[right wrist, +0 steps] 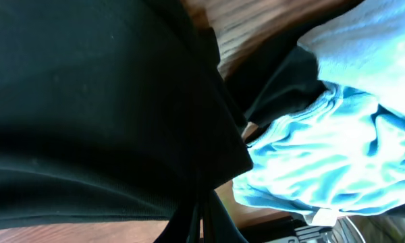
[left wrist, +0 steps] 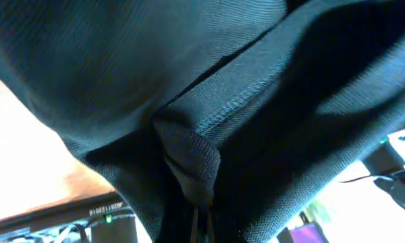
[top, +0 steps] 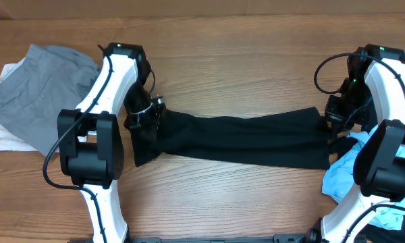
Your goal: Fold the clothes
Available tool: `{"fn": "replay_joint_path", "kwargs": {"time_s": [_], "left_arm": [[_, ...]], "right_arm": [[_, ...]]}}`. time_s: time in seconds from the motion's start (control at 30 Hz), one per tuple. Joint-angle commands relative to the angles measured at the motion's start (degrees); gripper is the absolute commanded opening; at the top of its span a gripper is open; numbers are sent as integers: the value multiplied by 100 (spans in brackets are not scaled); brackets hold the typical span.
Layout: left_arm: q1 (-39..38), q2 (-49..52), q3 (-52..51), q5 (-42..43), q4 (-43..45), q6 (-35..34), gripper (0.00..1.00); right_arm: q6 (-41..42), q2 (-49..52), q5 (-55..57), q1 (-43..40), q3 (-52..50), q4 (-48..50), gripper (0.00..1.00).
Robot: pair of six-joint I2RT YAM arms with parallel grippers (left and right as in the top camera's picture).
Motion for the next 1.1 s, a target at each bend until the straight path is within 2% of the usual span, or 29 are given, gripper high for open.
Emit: {"fn": "replay_joint_path", "kwargs": {"time_s": [0.0,0.27,0.37,0.73,0.9,1.07], "left_arm": [[9,-94,-293,-72,-26,280,4],[2,-103,-623,-129,-28,317,4],[7,-103,-640,-146,17,358,4],[11,-103,-494,-140,2085,-551,4],[11,-103,-494,-173,2588,-837,4],[11,-103,-494,-164,2605,-911,4]], "right_arm": [[4,-52,11,-4,-92,20,4],[2,-48,-31,-2,-577,114,5],[0,-48,-28,-2,-772,404,11],[4,-48,-28,-4,-837,1110,11],[2,-48,-26,-4,-837,1110,11],[2,-48,-26,-4,-837,1110,12]]}}
